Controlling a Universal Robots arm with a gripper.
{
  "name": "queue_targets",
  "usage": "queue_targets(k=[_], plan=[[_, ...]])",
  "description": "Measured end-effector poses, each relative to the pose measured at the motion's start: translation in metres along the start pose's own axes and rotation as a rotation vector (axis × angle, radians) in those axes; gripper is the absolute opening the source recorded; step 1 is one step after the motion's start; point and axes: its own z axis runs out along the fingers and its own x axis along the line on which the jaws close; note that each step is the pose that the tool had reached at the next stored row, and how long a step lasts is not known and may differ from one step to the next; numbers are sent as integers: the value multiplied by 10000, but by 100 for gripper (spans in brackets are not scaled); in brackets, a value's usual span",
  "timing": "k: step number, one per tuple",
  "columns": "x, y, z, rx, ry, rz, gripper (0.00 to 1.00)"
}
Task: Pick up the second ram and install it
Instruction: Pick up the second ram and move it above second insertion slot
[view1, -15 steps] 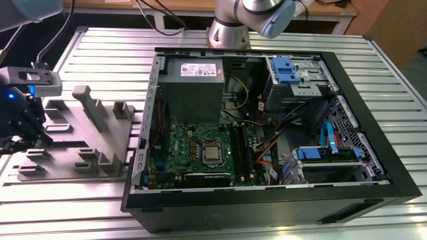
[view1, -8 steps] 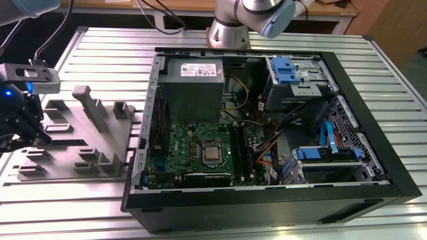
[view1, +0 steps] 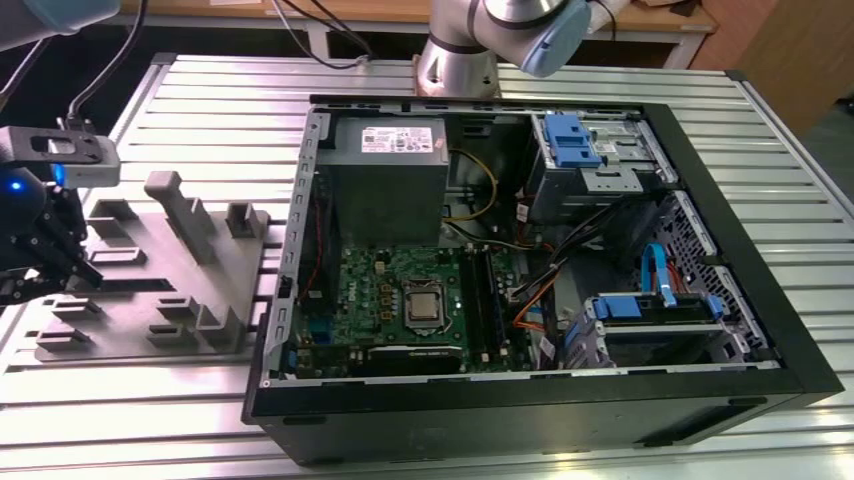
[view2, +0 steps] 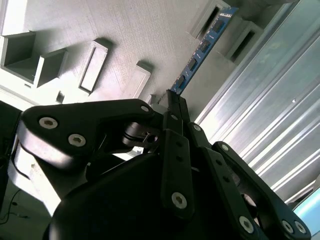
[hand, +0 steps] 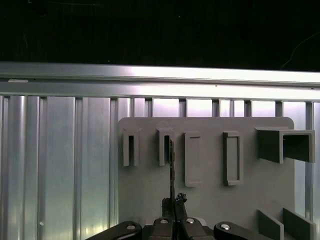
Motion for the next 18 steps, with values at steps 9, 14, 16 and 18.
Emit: queue_targets(k=[9,14,16,18], plan=[[-7,0,-85,-1,-97,1,8],[-14,-1,-184,0,-146,1,8],[-17,-1,-225,-1,-149,1,8],[-20,-1,-263,-1,-155,1,8]])
